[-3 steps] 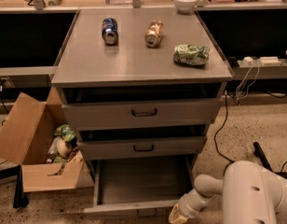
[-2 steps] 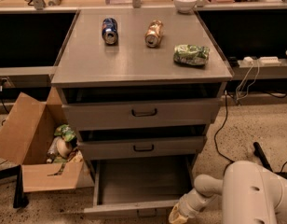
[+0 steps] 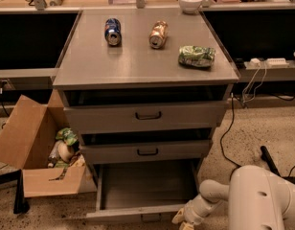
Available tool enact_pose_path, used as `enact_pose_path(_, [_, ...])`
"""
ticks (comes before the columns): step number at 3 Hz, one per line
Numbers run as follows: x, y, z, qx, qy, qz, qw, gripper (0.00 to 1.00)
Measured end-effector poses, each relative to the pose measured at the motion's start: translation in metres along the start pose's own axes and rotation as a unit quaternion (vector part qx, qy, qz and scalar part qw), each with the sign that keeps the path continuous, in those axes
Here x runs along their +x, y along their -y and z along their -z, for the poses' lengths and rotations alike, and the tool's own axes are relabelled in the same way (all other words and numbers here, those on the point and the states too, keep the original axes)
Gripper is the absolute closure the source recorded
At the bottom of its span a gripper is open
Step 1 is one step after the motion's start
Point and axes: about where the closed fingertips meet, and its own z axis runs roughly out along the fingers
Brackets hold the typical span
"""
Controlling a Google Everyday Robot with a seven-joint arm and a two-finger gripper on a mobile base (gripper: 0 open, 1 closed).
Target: Close bottom drawer
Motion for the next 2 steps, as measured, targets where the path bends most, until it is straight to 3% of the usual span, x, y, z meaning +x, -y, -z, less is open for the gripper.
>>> enact_pose_path(1, [0.0000,0.0000,-0.0001,0.000,0.000,0.000,1.0000,0.00])
enact_pose_path(2, [0.0000,0.0000,-0.0001,0.000,0.000,0.000,1.0000,0.00])
